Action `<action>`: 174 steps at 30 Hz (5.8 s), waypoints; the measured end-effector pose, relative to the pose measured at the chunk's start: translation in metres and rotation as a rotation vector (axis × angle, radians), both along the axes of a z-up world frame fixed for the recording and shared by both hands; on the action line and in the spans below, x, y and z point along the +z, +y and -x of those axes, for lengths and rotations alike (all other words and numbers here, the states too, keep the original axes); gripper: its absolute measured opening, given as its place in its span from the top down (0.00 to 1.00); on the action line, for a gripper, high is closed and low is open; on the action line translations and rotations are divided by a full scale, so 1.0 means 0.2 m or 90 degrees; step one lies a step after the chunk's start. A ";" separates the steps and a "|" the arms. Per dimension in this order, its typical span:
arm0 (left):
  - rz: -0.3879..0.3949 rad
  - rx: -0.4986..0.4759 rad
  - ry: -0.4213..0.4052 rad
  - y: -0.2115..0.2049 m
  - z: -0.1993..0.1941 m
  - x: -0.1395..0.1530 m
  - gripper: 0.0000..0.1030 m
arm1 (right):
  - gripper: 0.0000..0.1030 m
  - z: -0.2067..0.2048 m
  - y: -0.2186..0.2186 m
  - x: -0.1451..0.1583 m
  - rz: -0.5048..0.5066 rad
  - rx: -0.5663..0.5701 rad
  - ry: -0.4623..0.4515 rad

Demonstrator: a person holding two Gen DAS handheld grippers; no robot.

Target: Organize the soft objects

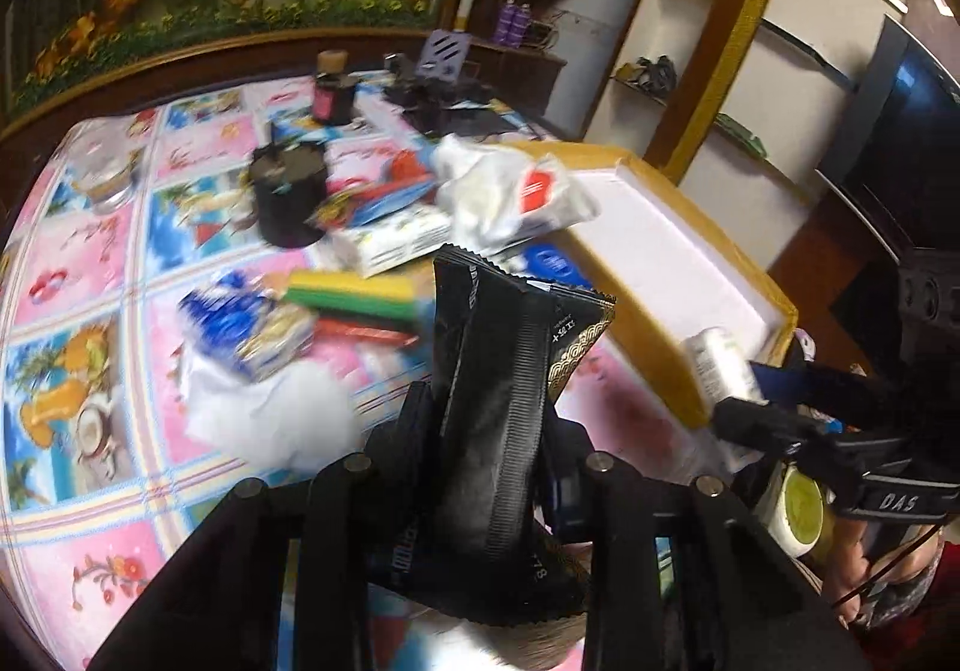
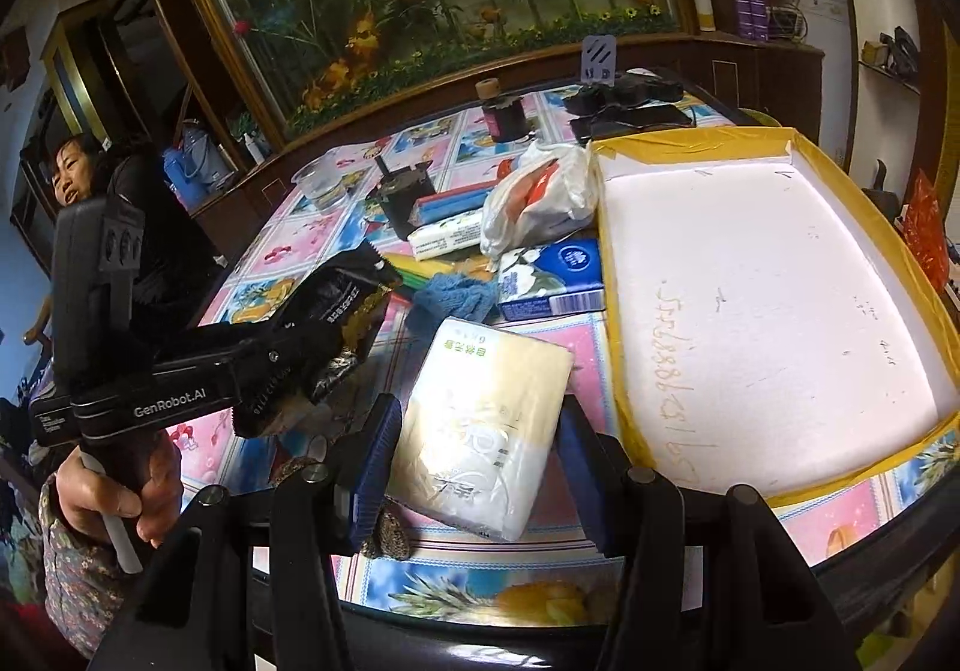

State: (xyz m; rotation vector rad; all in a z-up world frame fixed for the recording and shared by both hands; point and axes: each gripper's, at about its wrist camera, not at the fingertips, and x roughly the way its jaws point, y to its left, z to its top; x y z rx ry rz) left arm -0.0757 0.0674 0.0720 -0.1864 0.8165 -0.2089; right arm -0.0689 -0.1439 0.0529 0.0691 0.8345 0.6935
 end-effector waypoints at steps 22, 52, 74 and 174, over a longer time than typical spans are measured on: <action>0.083 -0.016 0.014 -0.73 -0.76 0.05 0.70 | 0.45 -0.40 -0.68 0.22 -0.007 -0.205 -0.029; 0.096 0.058 0.067 -0.76 -1.10 -0.16 0.67 | 0.32 -1.49 -0.54 -0.05 0.060 -0.244 0.090; 0.149 0.072 -0.017 -0.68 -0.99 -0.09 0.49 | 0.27 -1.11 -0.61 0.10 -0.099 -0.160 -0.030; 0.070 0.221 -0.092 0.31 -0.39 0.06 0.46 | 0.53 -0.49 0.60 -0.28 0.074 0.007 0.090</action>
